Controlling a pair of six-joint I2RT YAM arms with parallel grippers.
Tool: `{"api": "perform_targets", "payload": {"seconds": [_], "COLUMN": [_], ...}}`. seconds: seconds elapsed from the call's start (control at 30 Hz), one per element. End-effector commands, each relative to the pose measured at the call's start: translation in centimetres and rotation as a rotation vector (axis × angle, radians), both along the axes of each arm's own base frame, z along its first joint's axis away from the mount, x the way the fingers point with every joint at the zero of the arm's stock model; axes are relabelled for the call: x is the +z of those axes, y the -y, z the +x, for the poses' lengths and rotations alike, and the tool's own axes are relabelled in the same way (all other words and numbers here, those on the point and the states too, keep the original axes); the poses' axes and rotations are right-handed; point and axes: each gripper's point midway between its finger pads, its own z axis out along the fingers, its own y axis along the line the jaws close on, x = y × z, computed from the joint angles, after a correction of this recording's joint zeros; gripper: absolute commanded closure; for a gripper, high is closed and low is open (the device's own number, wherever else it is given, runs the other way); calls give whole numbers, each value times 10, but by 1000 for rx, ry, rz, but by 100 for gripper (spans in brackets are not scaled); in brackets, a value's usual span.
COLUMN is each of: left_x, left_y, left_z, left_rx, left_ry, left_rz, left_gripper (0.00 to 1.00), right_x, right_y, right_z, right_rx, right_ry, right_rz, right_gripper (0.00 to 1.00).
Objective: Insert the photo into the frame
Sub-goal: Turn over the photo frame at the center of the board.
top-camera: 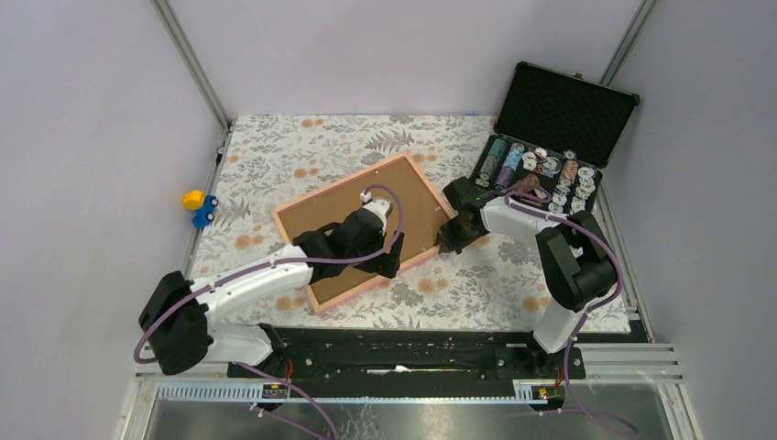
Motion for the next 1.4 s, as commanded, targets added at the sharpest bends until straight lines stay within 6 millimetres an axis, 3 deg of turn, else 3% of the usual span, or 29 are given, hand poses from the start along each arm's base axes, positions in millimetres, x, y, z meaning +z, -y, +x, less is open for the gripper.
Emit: {"api": "perform_targets", "payload": {"seconds": [0.0,0.27,0.5,0.73,1.0,1.1,1.17,1.27,1.37], "left_x": [17,6,-10,2,-15,-18,-11,-8,-1], "left_y": [18,25,36,30,25,22,20,23,18], "left_z": [15,13,10,8,-5,1,7,15,19], "left_rx": [-7,-52,-83,-44,-180,-156,-101,-50,4], "left_ry": [91,227,346,455,542,593,648,722,791], "left_rz": [42,407,678,725,887,961,1015,1094,1159], "left_gripper": [1,1,1,2,2,2,6,22,31], "right_x": [35,70,85,94,118,130,134,137,137], "right_y": [-23,-37,-44,-44,-45,-42,-40,-38,-36], "right_z": [-4,1,3,7,18,22,23,23,21], "right_rx": [89,63,51,67,119,129,129,117,112], "right_ry": [8,54,68,79,121,136,146,144,133], "right_rz": [88,189,237,259,306,292,282,290,299], "right_gripper": [100,100,100,100,100,100,100,100,100]}}
